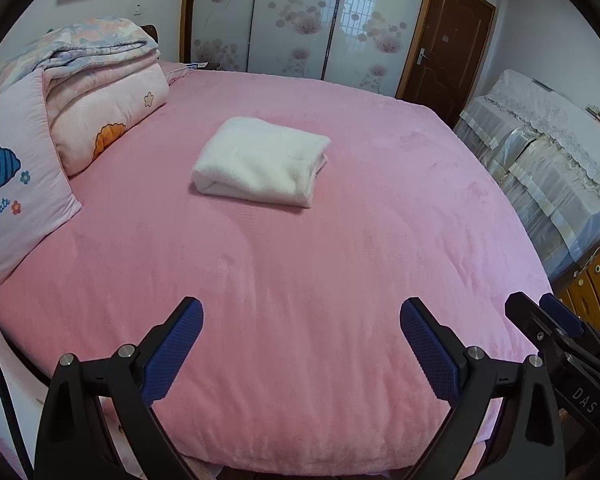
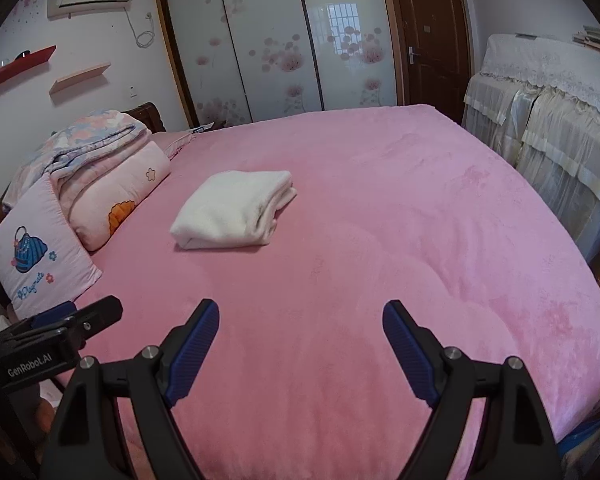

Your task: Fold large clothes

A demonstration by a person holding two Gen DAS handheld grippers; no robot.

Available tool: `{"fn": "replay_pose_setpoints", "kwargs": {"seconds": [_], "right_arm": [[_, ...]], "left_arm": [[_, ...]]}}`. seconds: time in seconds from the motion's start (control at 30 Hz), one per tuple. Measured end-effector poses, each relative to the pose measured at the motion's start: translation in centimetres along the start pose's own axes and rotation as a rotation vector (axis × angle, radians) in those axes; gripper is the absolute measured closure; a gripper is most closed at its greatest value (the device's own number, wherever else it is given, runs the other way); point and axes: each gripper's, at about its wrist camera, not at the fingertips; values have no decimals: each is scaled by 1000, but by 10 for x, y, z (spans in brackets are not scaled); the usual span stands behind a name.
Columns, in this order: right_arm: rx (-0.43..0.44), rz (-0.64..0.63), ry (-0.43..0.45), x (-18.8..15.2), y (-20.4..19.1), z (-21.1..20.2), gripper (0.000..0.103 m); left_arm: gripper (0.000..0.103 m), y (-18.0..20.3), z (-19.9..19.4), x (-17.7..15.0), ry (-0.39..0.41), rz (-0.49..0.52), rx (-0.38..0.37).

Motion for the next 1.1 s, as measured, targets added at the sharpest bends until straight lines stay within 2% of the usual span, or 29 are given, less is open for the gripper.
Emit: {"fn": "replay_pose_setpoints", "kwargs": {"seconds": [0.4,1.1], "right_arm": [[-23,-35,24,-18,3,-21,19],[-63,-60,43,-23,5,-32,18]], "left_arm": [[5,28,-22,-14,30,90,28],[5,37,-21,-17,3,111,46]]}}
Point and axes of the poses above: each gripper's, at about its wrist camera, not at the fingertips, and z roughly the way its jaws point, y to its right, x to its top, and after that the axes turned 9 degrees about -x, right-handed
